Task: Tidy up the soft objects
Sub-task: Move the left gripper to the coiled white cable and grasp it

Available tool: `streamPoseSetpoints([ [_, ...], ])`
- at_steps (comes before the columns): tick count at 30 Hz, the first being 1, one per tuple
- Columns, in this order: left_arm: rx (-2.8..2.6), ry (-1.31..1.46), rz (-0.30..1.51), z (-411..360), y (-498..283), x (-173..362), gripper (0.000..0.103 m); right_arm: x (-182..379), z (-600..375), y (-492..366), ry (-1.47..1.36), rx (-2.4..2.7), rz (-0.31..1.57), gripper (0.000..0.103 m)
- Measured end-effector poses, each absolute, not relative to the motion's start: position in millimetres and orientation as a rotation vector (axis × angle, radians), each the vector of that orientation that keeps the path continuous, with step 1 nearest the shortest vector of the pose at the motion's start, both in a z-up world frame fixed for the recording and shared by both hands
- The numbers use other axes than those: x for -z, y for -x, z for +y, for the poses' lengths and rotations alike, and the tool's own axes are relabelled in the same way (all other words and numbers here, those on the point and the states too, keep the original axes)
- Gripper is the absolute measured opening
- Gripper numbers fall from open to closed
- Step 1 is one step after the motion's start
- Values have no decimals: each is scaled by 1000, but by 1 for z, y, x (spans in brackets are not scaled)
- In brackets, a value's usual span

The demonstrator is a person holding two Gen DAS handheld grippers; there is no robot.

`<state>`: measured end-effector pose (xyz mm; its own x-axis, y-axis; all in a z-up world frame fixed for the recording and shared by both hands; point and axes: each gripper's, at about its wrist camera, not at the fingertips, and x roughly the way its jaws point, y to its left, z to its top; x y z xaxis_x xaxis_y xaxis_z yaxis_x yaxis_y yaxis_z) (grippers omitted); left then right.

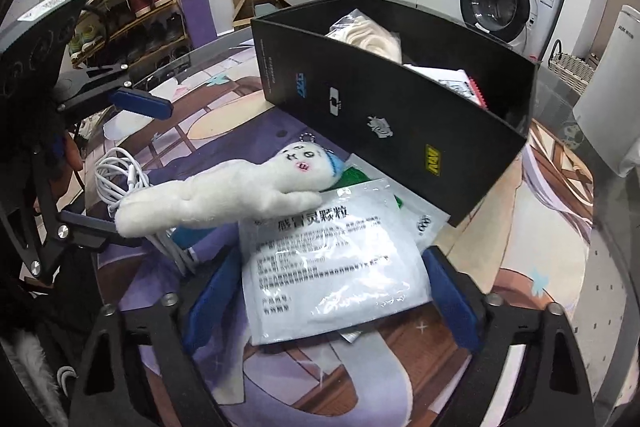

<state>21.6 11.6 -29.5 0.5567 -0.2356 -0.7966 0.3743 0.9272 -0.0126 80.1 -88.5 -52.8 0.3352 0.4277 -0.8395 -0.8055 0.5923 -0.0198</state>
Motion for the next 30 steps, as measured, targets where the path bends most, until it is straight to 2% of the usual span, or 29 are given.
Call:
streamPoseSetpoints([
  [3,361,-166,914,12,-22,30,103,52,-92,-77,479,-848,904,77],
  [5,361,-165,914,11,-22,30,103,51,-94,-74,479,-851,896,69],
  [11,361,-164,914,12,-22,30,103,48,-108,-59,464,-833,877,57],
  [23,454,-144,942,1,-18,33,100,37,-144,-43,375,-789,845,54],
  [29,517,-211,920,-11,-8,34,78,35,-145,-42,366,-795,840,54],
  [30,529,-218,913,-12,-7,33,71,35,-143,-42,364,-796,839,54],
])
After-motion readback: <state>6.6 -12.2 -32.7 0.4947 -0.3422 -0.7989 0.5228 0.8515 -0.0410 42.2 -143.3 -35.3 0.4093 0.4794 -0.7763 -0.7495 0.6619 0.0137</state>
